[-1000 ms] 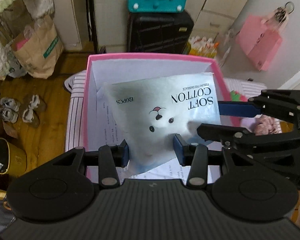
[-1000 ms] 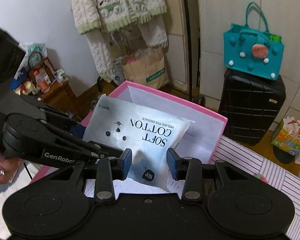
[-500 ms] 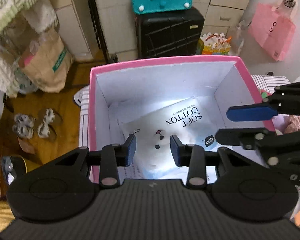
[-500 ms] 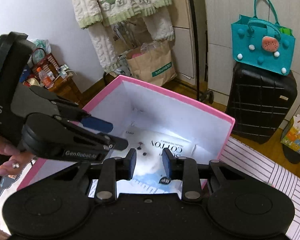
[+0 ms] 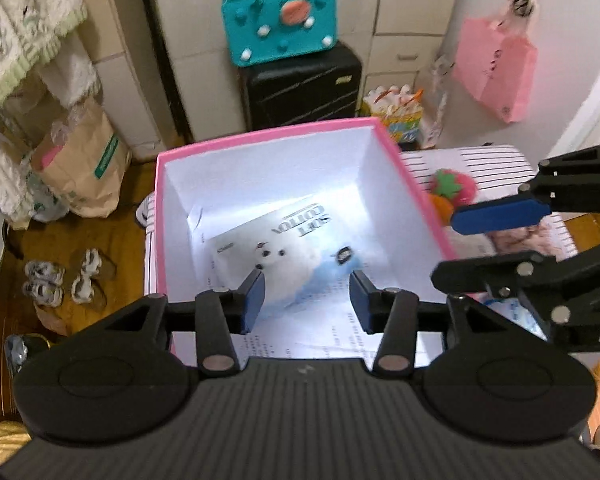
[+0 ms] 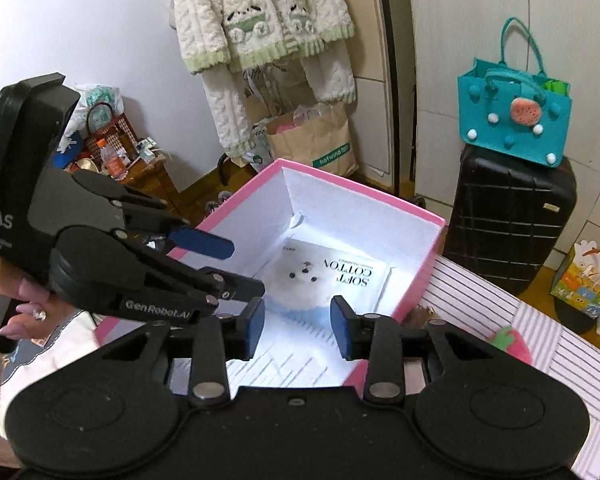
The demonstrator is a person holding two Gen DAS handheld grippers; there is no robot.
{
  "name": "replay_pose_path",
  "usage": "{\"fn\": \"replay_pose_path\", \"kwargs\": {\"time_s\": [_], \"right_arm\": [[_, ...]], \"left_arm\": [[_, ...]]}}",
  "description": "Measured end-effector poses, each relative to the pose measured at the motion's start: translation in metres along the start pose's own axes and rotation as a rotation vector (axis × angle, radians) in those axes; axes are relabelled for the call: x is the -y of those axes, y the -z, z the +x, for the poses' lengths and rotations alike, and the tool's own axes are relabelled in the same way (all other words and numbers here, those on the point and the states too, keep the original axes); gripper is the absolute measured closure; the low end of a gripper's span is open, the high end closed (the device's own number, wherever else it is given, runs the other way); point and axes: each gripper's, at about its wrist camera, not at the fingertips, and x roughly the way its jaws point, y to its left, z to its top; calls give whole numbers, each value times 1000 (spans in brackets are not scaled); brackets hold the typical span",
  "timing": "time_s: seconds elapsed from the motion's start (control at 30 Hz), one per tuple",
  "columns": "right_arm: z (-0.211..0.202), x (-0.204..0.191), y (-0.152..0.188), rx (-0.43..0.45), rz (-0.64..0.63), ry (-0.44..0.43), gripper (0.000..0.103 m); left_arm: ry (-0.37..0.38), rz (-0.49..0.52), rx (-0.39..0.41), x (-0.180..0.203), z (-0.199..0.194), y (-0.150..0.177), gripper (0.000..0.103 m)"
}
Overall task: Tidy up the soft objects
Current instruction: 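Lower the pack into the pink box and open the left gripper, then move the left gripper to the blue-lettered wipes pack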
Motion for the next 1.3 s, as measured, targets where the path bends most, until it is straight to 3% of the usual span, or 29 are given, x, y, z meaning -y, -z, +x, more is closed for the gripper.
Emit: {"fn": "replay_pose_path", "kwargs": {"time_s": [0.4, 0.73, 1.1, 1.3], "right_arm": [[-78, -19, 46, 65, -45, 40, 54], [-114, -24, 85, 97, -81, 63, 51], [-136, -1, 136, 102, -35, 87, 47], [-136, 26, 160, 87, 30, 108, 42]], "left_arm": [[35, 109, 62, 56, -68, 40, 46], [61, 206, 78, 109, -105, 73, 40], [115, 298, 50, 169, -101, 91, 33], [165, 259, 42, 192, -79, 93, 32]]}}
